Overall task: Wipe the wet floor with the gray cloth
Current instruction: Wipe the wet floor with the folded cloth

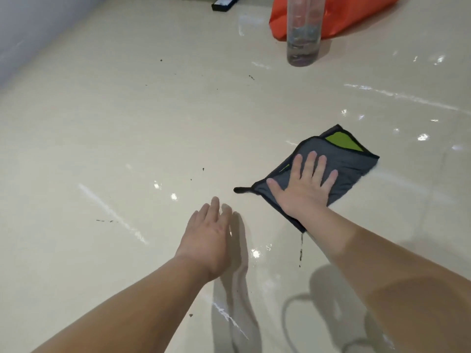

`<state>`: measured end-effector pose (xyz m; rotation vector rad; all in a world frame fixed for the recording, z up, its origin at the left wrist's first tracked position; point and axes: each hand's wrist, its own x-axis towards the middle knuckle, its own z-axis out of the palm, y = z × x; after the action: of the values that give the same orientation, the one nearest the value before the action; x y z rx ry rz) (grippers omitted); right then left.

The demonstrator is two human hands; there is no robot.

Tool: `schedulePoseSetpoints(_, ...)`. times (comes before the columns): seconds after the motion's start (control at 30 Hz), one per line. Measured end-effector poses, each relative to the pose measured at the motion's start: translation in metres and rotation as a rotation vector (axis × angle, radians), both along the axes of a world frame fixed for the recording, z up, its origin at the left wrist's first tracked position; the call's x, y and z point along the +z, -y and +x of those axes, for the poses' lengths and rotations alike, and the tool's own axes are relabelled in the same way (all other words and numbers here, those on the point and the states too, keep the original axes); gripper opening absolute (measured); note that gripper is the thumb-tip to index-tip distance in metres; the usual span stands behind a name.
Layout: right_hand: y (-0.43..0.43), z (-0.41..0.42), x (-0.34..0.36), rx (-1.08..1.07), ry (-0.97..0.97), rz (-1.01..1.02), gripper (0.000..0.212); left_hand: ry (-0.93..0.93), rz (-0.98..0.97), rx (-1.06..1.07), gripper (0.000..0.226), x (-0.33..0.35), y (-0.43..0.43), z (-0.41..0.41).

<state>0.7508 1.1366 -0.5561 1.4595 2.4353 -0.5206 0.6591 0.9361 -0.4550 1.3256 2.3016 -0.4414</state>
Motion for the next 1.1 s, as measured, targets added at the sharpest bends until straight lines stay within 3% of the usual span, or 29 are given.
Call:
schedulePoseSetpoints(0.1,0.033,0.008,-0.004,0.108,0.014,0.027,0.101,0.04,-0.02,0.019,0.072,-0.001,0.012,-0.002)
schedulePoseSetpoints(0.3,0.122,0.019,-0.003,0.168,0.013,0.011,0.1,0.021,0.006,-0.303,0.07,-0.004,0.044,-0.027)
schedulePoseSetpoints(0.53,0.235,-0.033,0.006,0.137,0.123,-0.06,0.101,0.089,0.016,-0.56,0.076,0.003,0.151,-0.101)
schedulePoseSetpoints(0.67,0.287,-0.095,0.002,0.155,0.111,-0.105,0.1,0.128,0.017,-0.565,0.077,-0.001,0.216,-0.163)
schedulePoseSetpoints(0.8,0.377,-0.129,0.002,0.384,0.0,-0.068,0.106,0.123,0.177,-0.454,0.072,-0.024,0.254,-0.211)
schedulePoseSetpoints(0.87,0.403,-0.132,0.008,0.517,0.037,-0.133,0.105,0.169,0.206,-0.349,0.076,-0.037,0.271,-0.223)
schedulePoseSetpoints(0.97,0.384,-0.125,0.031,0.545,-0.042,-0.111,0.091,0.186,0.357,-0.367,0.069,-0.054,0.283,-0.213)
schedulePoseSetpoints(1.03,0.366,-0.119,0.047,0.425,-0.155,-0.011,0.063,0.191,0.472,-0.469,0.065,-0.067,0.283,-0.192)
schedulePoseSetpoints(1.1,0.351,-0.109,0.067,0.269,-0.093,0.01,0.038,0.217,0.463,-0.531,0.068,-0.082,0.276,-0.163)
